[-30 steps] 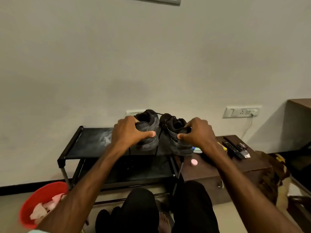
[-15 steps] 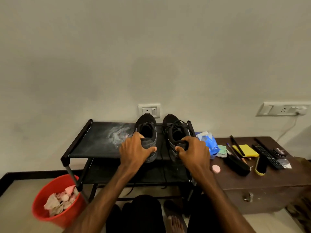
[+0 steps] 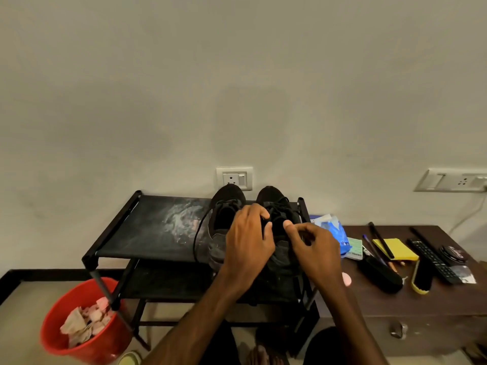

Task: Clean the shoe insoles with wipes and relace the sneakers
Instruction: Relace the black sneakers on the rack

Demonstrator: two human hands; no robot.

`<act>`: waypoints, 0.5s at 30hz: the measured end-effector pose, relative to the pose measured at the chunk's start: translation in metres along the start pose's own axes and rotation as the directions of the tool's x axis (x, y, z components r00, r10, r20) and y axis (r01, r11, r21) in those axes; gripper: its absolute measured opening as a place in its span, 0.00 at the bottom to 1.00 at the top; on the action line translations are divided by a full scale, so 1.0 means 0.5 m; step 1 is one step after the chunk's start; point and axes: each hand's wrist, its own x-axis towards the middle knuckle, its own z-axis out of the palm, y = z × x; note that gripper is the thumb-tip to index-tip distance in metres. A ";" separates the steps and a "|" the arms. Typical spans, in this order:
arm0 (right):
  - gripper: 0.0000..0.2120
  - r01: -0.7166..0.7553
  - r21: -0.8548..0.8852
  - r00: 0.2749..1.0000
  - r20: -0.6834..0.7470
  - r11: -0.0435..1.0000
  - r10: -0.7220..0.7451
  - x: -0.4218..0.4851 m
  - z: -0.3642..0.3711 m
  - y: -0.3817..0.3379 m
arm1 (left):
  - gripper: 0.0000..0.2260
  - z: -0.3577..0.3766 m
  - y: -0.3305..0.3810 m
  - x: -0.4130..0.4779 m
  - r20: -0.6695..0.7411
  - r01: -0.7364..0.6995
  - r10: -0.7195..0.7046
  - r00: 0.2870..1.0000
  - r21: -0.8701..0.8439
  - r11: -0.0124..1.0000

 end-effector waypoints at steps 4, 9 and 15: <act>0.06 -0.053 -0.012 0.999 -0.004 0.999 0.053 0.073 -0.005 0.012 | 0.12 0.040 0.015 0.062 0.166 0.199 -0.201 0.965 0.024 0.980; 0.18 -0.111 -0.045 0.986 0.121 0.993 0.115 0.159 0.018 0.016 | 0.17 0.064 -0.004 0.141 0.267 0.333 -0.331 0.905 0.040 0.942; 0.25 -0.047 -0.038 0.985 0.165 0.998 0.053 0.160 0.044 0.034 | 0.22 0.091 -0.038 0.136 0.231 0.321 -0.280 0.932 -0.165 0.933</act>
